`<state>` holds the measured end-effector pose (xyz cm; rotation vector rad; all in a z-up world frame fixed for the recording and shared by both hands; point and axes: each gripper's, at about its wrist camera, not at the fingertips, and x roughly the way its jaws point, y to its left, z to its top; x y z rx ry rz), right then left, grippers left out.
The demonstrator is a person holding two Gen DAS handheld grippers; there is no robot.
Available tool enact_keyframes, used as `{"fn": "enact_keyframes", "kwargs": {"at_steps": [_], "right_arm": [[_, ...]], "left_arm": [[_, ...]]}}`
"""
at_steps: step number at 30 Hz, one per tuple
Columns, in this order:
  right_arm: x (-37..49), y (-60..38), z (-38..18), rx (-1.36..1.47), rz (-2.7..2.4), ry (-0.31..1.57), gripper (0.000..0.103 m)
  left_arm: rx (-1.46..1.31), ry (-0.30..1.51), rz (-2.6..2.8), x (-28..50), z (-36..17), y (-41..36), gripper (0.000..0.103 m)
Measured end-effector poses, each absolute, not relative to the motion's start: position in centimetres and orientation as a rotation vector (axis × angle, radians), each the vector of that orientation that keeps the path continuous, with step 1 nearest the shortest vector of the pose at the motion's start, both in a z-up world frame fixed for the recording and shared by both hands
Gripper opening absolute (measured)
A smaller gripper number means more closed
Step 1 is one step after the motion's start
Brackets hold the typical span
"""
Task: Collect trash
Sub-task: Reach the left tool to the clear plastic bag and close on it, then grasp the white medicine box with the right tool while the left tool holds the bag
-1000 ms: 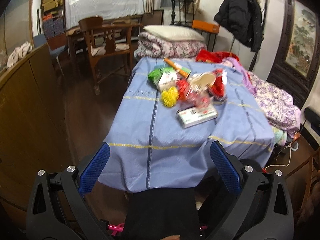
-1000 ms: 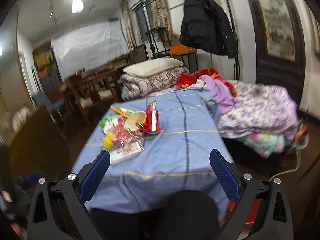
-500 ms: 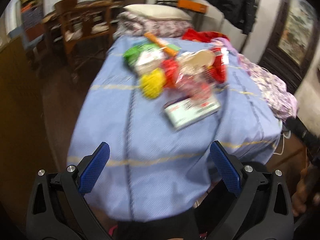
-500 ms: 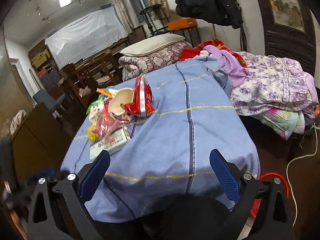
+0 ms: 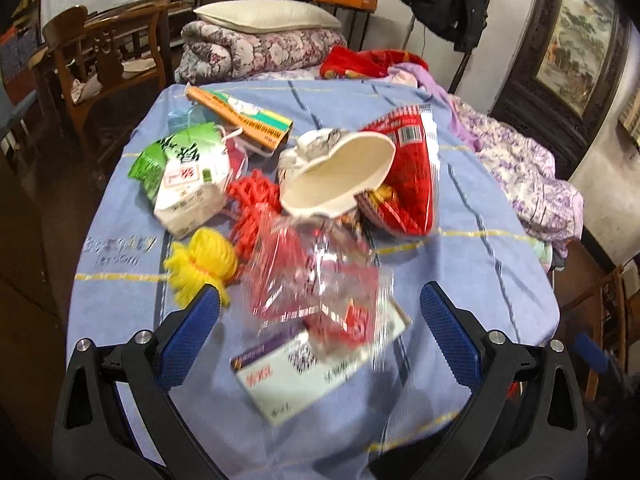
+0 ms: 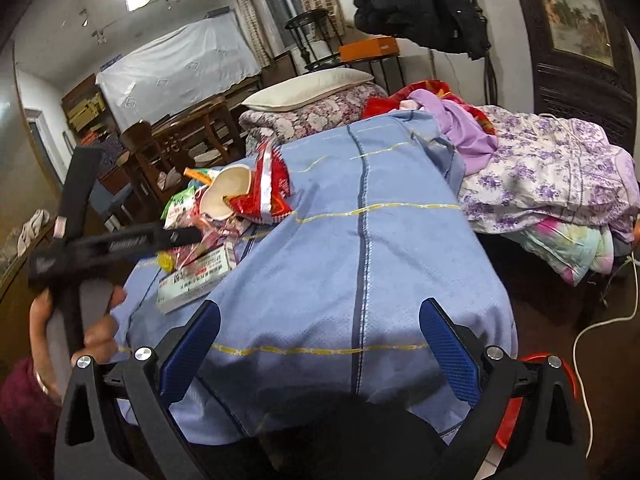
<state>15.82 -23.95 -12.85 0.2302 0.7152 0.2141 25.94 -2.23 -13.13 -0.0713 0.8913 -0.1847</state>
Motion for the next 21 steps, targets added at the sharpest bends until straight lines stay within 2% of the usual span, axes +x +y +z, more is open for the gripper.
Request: {"fn": "enact_keyframes", "kwargs": {"at_steps": [1, 2, 3, 4, 15, 21], "right_arm": [[15.8, -23.7, -12.9, 0.223, 0.221, 0.717, 0.097], [15.7, -23.5, -12.9, 0.214, 0.231, 0.716, 0.097], [15.7, -23.2, -13.0, 0.205, 0.239, 0.714, 0.097], [15.6, -22.9, -13.0, 0.199, 0.246, 0.713, 0.097], [18.2, -18.0, -12.1, 0.182, 0.396, 0.726, 0.097], [20.3, -12.3, -11.3, 0.088, 0.573, 0.781, 0.097]], "left_arm": [[-0.063, 0.878, -0.194, 26.0, -13.1, -2.2, 0.07], [-0.057, 0.874, -0.205, 26.0, -13.1, -2.2, 0.062], [-0.061, 0.869, -0.22, 25.9, -13.0, -2.0, 0.046], [-0.076, 0.866, -0.24, 25.8, -12.9, -1.7, 0.036], [-0.19, 0.73, -0.208, 21.2, -9.2, 5.4, 0.036], [-0.227, 0.712, -0.14, 19.4, -9.2, 9.1, 0.036]]}}
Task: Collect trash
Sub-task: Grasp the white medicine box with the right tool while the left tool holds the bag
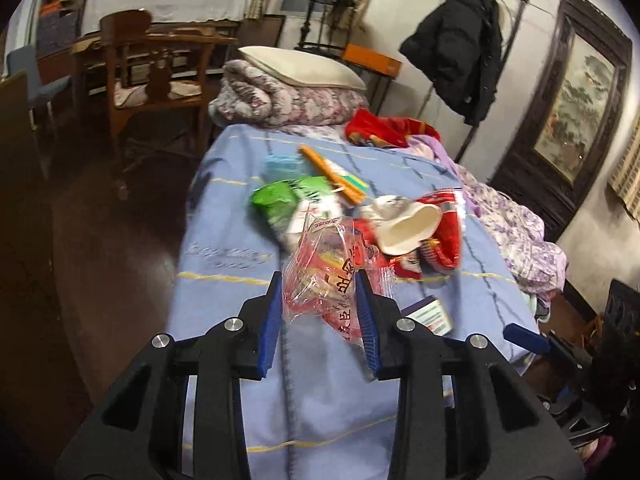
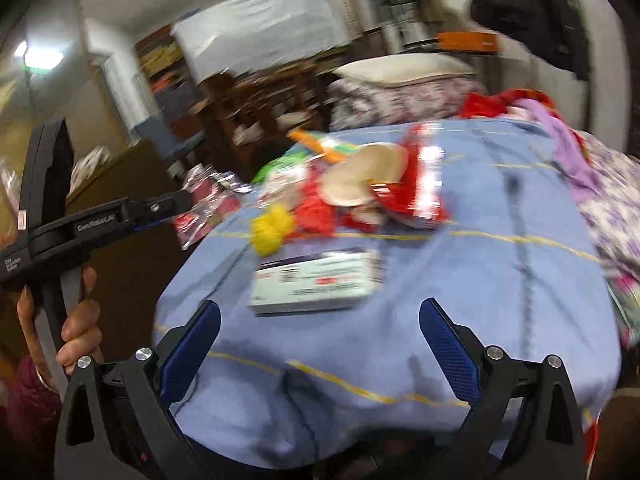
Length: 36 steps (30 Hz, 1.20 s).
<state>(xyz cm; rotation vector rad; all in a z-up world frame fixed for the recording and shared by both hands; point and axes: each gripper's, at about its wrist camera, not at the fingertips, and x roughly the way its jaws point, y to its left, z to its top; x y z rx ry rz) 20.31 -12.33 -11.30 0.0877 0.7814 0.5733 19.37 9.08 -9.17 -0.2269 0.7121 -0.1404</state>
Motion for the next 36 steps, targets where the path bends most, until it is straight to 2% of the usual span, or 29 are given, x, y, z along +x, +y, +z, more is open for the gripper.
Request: {"fn": "enact_keyframes", "kwargs": {"at_steps": [8, 12, 16, 19, 29, 34, 36], "right_arm": [[22.0, -6.7, -12.6, 0.136, 0.78, 0.959, 0.097], [23.3, -6.8, -13.8, 0.079, 0.642, 1.002, 0.096], [24.9, -11.9, -13.7, 0.121, 0.357, 0.947, 0.093], [25.2, -13.5, -13.0, 0.186, 0.358, 0.958, 0.093], [22.4, -7.5, -11.2, 0.004, 0.49, 0.898, 0.094], [22.6, -5.2, -10.5, 0.068, 0.645, 0.906, 0.094], [23.6, -3.4, -10.5, 0.012, 0.659, 0.907, 0.094]], "left_arm": [[-0.277, 0.718, -0.122, 19.2, -10.1, 11.4, 0.036], [-0.294, 0.721, -0.121, 19.1, -10.5, 12.5, 0.036], [-0.302, 0.719, -0.122, 18.8, -10.7, 13.4, 0.036], [-0.327, 0.72, -0.129, 19.0, -11.0, 13.9, 0.036], [-0.335, 0.715, -0.141, 18.6, -11.3, 14.4, 0.036], [-0.346, 0.718, -0.137, 18.8, -11.7, 14.7, 0.036], [-0.354, 0.722, -0.135, 18.9, -11.8, 14.8, 0.036]]}}
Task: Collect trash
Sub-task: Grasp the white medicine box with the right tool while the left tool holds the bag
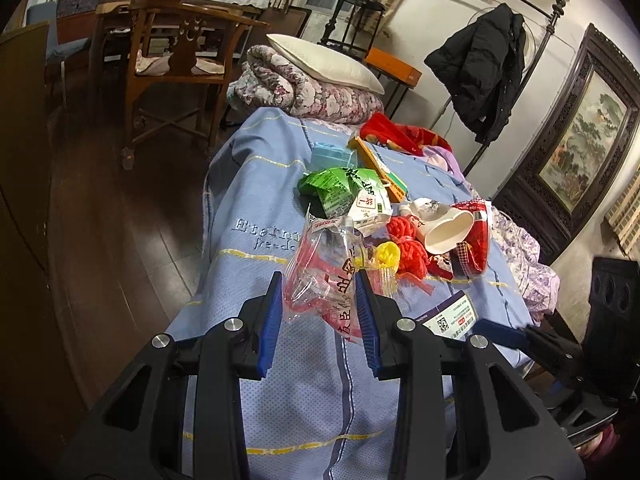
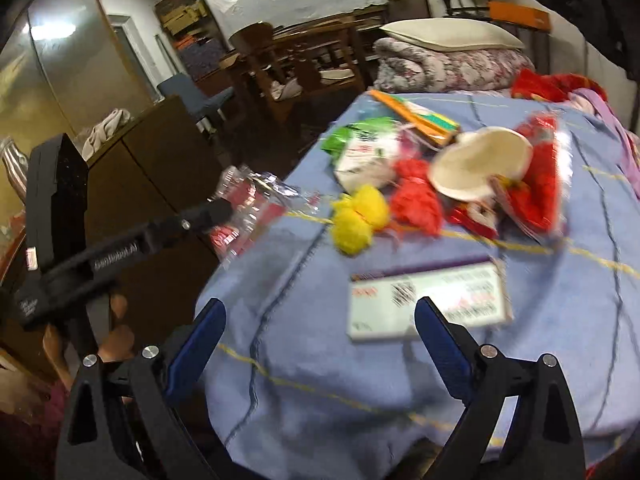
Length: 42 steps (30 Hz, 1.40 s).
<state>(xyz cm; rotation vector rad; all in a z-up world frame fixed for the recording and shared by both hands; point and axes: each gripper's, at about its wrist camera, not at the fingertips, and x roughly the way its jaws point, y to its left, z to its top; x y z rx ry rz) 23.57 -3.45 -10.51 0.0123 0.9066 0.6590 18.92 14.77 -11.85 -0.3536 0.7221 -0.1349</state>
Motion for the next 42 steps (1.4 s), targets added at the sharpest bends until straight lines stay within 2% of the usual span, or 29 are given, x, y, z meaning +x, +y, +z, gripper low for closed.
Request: {"fn": "enact_keyframes", "kwargs": {"at_steps": [4, 7, 9, 11, 12, 17, 21, 22, 24, 26, 30, 35, 37, 38, 39, 40, 42], "right_arm": [[25.0, -0.5, -11.5, -0.001, 0.737, 0.954, 0.093], [24.5, 0.6, -12.1, -0.049, 0.782, 0.955, 0.082], [24.0, 0.9, -12.9, -0.147, 0.748, 0.955, 0.074], [24.0, 0.1, -13.4, -0.18, 0.705, 0.961, 0.05], [23.6, -1.2, -13.2, -0.188, 0.686, 0.949, 0.045], [23.4, -8.2, -13.6, -0.194, 0.479, 0.958, 0.045], [22.7, -14.3, -12.6, 0.022, 0.43, 0.964, 0.05], [22.4, -15.3, -12.0, 0.062, 0.425, 0.941, 0.052], [22.2, -16.3, -11.0, 0.056, 0.34, 0.878, 0.073], [23.3, -17.4, -11.0, 0.095, 0.275, 0.882, 0.082], [25.9, -17.7, -12.2, 0.302, 0.265, 0.957, 0.085], [28.4, -14.1, -13.6, 0.186, 0.142, 0.98, 0.085], [28.3, -14.0, -14.0, 0.113, 0.088, 0.954, 0.077], [28.2, -14.1, -14.0, 0.125, 0.103, 0.947, 0.057], [27.7, -15.0, -13.7, 0.178, 0.139, 0.937, 0.05], [27.1, -15.8, -13.5, 0.215, 0.165, 0.92, 0.05], [25.2, -18.1, -12.4, 0.275, 0.23, 0.871, 0.043]], "left_arm": [[-0.341, 0.718, -0.118, 18.5, -11.7, 15.0, 0.036], [-0.328, 0.718, -0.103, 18.2, -11.7, 15.2, 0.036], [-0.334, 0.727, -0.102, 18.2, -11.9, 15.4, 0.036], [-0.337, 0.733, -0.101, 18.3, -12.0, 15.5, 0.036], [-0.335, 0.736, -0.099, 18.3, -12.1, 15.5, 0.036], [-0.333, 0.735, -0.113, 18.1, -12.0, 15.4, 0.036], [-0.347, 0.741, -0.131, 18.3, -12.1, 15.0, 0.036], [-0.352, 0.743, -0.138, 18.4, -12.1, 14.9, 0.036], [-0.355, 0.747, -0.148, 18.6, -12.1, 14.5, 0.036], [-0.343, 0.745, -0.156, 18.6, -11.8, 14.0, 0.036], [-0.323, 0.744, -0.168, 18.4, -11.5, 13.0, 0.036], [-0.301, 0.751, -0.18, 18.3, -11.2, 11.8, 0.036], [-0.29, 0.759, -0.186, 18.2, -11.1, 11.4, 0.036], [-0.283, 0.76, -0.188, 18.2, -11.0, 11.1, 0.036], [-0.269, 0.759, -0.19, 18.0, -10.8, 10.7, 0.036], [-0.261, 0.759, -0.192, 17.9, -10.8, 10.5, 0.036], [-0.247, 0.759, -0.204, 17.8, -10.5, 9.8, 0.036]]}}
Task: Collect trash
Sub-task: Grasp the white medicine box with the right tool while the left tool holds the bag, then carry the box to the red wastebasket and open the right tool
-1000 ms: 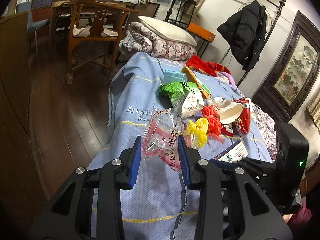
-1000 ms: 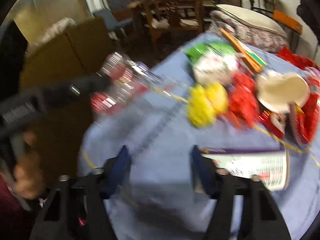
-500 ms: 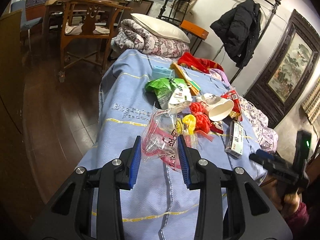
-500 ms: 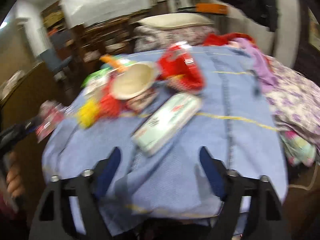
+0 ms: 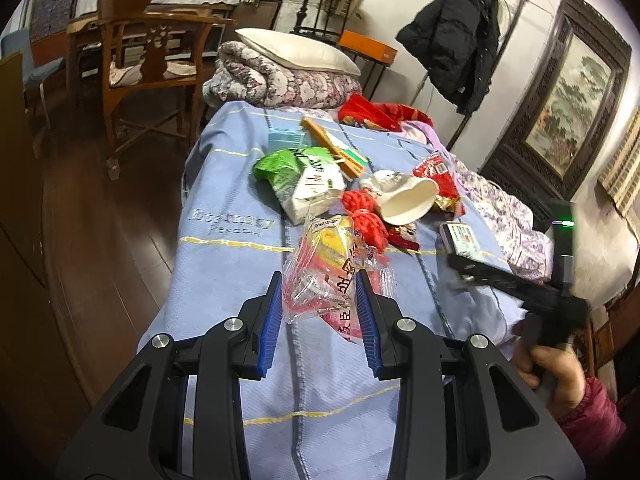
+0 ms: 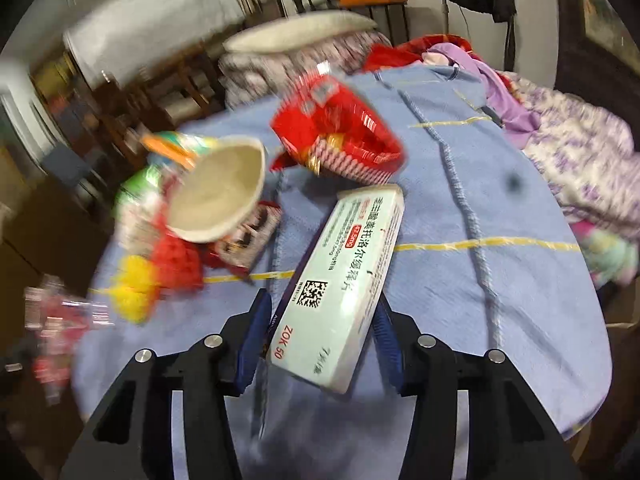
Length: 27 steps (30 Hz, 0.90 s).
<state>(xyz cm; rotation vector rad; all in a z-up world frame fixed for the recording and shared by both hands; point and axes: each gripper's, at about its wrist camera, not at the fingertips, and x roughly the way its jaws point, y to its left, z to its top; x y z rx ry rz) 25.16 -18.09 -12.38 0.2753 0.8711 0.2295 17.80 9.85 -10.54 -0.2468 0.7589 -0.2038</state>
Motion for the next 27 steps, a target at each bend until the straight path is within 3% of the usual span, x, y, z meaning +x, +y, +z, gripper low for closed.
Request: {"fn": "enact_keyframes", "kwargs": {"at_steps": [3, 10, 19, 22, 27], "right_arm": [[23.1, -20.9, -11.5, 0.324, 0.278, 0.856, 0.024], [21.8, -23.9, -12.6, 0.405, 0.294, 0.877, 0.023], [17.4, -33.9, -9.1, 0.459, 0.152, 0.721, 0.023], [15.4, -39.2, -11.0, 0.476, 0.018, 0.759, 0.023], [13.1, -46.9, -18.9, 0.589, -0.145, 0.936, 0.023]], "left_arm": [[-0.236, 0.763, -0.235, 17.9, -10.4, 8.4, 0.036], [-0.201, 0.79, -0.315, 18.2, -10.6, 3.2, 0.036], [-0.107, 0.811, -0.394, 17.8, -9.7, -2.8, 0.036], [-0.075, 0.807, -0.444, 17.9, -9.4, -5.3, 0.036], [-0.043, 0.823, -0.548, 18.4, -9.5, -10.6, 0.036]]}}
